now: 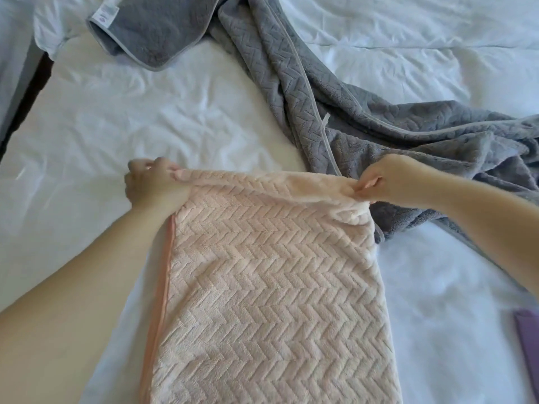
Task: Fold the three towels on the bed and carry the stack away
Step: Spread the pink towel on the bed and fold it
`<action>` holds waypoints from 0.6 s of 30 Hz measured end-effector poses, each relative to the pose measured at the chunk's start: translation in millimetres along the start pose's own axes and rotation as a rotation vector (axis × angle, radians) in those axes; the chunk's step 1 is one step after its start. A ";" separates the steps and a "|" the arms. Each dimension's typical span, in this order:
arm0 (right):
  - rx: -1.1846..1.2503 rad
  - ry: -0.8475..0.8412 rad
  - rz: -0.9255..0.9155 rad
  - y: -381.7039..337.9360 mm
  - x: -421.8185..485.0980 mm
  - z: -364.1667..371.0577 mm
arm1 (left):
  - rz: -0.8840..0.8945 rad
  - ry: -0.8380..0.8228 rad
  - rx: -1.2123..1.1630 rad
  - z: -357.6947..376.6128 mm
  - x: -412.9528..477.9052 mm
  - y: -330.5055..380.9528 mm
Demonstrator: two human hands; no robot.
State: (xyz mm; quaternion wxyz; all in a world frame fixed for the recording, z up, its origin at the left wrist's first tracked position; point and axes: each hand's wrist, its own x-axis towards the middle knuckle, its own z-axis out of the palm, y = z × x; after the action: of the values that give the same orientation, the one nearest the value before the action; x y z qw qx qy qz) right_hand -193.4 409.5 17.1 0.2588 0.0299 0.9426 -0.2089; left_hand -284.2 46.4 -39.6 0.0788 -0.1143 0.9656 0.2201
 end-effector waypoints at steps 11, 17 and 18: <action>0.762 0.480 0.049 -17.0 -39.3 48.2 | 0.813 -0.479 -0.211 62.8 -96.2 125.8; 1.127 0.441 0.088 -14.8 -36.0 52.4 | 0.749 -0.585 -0.292 67.5 -106.6 133.4; 1.140 0.441 0.078 -15.0 -34.1 51.8 | 0.744 -0.576 -0.308 67.5 -106.2 135.9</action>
State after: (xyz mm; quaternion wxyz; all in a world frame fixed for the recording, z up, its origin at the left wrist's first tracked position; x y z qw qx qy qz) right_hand -141.8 376.4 -0.4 0.0082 0.2407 0.7120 -0.6595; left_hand -210.0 215.3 -22.9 0.2406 0.2934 0.8362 0.3960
